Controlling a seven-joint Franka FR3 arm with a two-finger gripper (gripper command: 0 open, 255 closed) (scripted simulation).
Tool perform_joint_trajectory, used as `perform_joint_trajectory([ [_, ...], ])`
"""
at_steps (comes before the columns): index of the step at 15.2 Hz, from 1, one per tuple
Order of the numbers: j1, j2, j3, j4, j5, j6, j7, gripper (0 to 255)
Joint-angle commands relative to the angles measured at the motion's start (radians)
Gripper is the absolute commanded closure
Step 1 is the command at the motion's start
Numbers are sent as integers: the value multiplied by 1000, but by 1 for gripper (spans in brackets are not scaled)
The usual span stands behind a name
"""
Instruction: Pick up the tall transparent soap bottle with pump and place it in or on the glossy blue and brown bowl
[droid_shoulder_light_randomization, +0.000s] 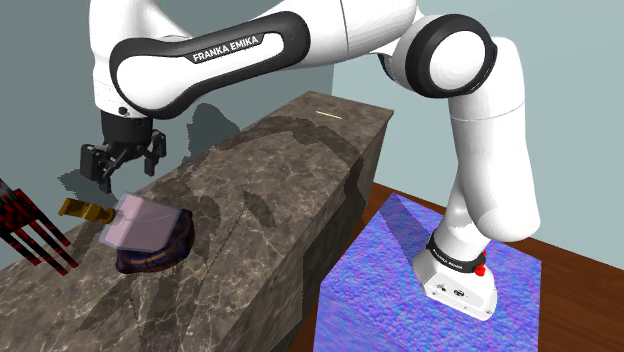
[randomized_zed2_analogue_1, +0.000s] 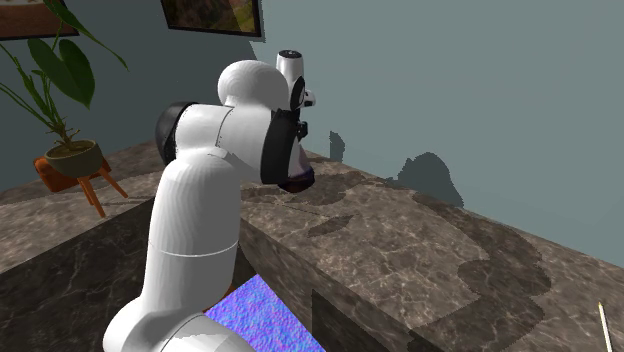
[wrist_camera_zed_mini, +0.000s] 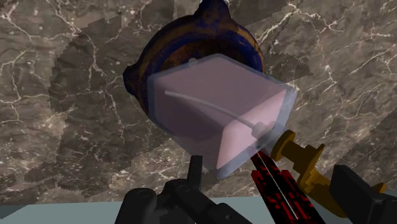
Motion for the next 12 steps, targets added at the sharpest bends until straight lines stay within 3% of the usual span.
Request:
perform_joint_trajectory([
  [1,0,0,0,0,0,0,0,0],
  [5,-20,-68,8,18,22,-86,-11,0],
  [12,-20,-68,7,18,22,-86,-11,0],
])
